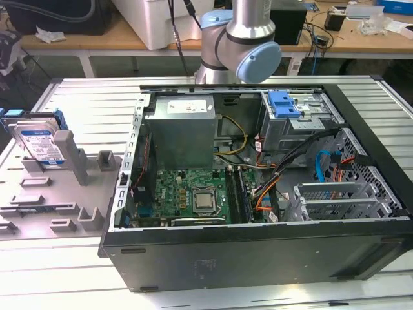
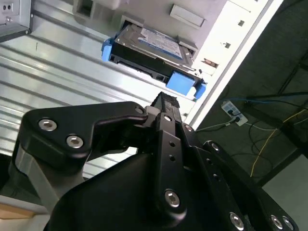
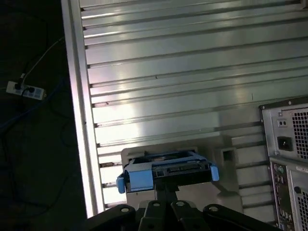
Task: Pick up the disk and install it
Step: 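Reach for the disk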
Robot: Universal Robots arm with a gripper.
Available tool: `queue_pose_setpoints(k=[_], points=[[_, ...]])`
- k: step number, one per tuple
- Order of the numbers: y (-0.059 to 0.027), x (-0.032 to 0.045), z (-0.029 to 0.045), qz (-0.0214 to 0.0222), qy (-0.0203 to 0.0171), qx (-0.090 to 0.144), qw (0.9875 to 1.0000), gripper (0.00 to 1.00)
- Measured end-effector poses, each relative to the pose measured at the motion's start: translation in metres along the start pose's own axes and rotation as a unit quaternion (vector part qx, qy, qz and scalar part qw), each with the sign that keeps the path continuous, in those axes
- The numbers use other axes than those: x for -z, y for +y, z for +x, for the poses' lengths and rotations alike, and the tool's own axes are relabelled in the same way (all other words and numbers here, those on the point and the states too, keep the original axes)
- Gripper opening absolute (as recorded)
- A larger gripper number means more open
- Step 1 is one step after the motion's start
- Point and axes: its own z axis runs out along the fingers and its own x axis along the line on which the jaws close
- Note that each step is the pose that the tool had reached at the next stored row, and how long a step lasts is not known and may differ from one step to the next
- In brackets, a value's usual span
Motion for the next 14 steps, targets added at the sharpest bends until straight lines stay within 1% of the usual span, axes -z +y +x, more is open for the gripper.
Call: queue_pose_setpoints(k=[1,2,3,5,14], points=[[0.0022,-0.0001,0.0002,0.0004,0.0044,0.023,0.9997,0.11],[0.0027,-0.0002,0.0003,0.0005,0.0056,0.036,0.9993,0.11],[0.0031,-0.0002,0.0004,0.0006,0.0070,0.056,0.9984,0.11],[0.0035,-0.0002,0.0005,0.0007,0.0080,0.074,0.9972,0.11],[0.0036,-0.0002,0.0004,0.0007,0.0080,0.074,0.9972,0.11]])
